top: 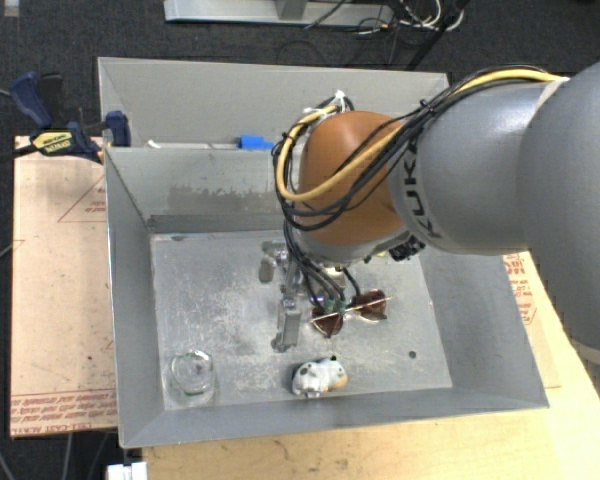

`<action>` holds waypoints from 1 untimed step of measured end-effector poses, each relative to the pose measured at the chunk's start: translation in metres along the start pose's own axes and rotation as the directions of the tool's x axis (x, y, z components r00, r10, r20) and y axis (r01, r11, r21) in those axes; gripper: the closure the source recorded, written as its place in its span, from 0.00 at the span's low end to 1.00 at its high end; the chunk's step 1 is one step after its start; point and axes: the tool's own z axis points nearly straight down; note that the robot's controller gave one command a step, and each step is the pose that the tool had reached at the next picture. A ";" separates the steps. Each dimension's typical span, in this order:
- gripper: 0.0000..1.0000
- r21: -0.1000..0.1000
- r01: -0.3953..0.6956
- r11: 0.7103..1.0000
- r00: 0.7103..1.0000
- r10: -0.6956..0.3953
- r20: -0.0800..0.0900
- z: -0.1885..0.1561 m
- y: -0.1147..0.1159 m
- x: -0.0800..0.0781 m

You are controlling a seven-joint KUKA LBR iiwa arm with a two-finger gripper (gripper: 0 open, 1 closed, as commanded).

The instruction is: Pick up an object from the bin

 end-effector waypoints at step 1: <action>0.00 -0.001 -0.003 1.000 1.000 0.003 0.007 -0.004 0.000 -0.002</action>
Offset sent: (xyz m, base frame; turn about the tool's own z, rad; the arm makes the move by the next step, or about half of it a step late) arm 0.0259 -0.0630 0.0104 -0.1552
